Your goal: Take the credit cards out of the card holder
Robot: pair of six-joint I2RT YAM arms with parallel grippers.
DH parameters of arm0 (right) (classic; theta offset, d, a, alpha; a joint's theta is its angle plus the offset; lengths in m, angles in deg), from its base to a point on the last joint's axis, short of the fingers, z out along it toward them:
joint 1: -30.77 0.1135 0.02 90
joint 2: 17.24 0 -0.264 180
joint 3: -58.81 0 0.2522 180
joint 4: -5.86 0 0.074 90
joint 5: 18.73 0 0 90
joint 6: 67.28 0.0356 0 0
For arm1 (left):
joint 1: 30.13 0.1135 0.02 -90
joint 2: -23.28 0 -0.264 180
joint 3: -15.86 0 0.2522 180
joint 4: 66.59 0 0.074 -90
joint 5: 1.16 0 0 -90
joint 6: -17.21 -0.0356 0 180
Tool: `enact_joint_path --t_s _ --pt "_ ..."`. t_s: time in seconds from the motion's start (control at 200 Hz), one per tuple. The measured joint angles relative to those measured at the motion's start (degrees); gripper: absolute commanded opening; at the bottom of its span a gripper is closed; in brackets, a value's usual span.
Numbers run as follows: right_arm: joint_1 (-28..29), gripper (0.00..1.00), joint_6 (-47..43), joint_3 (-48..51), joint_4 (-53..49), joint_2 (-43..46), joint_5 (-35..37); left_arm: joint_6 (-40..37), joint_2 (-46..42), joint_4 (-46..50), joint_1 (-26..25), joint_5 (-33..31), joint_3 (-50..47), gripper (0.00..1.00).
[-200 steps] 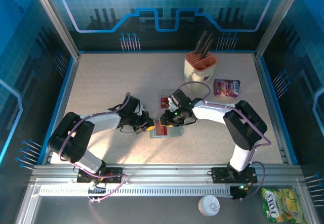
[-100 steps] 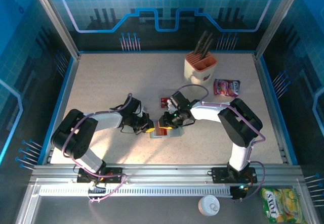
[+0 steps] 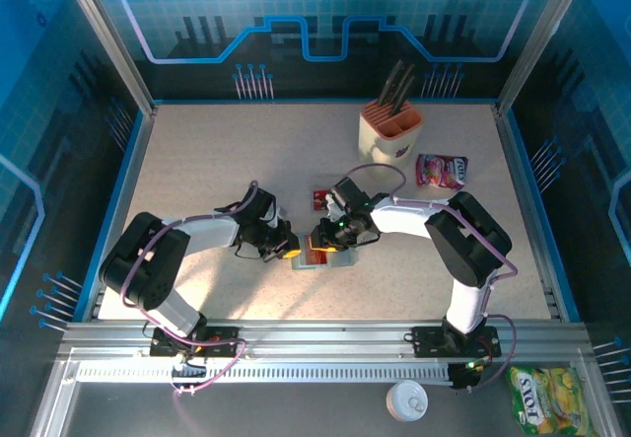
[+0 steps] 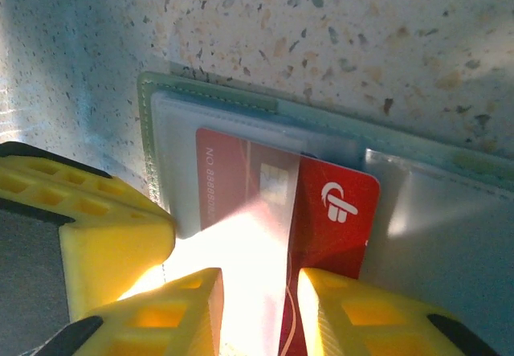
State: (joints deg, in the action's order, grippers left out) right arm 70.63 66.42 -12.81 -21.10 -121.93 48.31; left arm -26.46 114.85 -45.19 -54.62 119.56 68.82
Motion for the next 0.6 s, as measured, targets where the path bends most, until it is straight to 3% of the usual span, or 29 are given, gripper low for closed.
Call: enact_joint_path --t_s 0.6 --pt "-0.57 0.33 -0.17 0.24 -0.72 2.82 0.22 0.02 -0.02 2.47 -0.98 0.04 3.76 0.00"
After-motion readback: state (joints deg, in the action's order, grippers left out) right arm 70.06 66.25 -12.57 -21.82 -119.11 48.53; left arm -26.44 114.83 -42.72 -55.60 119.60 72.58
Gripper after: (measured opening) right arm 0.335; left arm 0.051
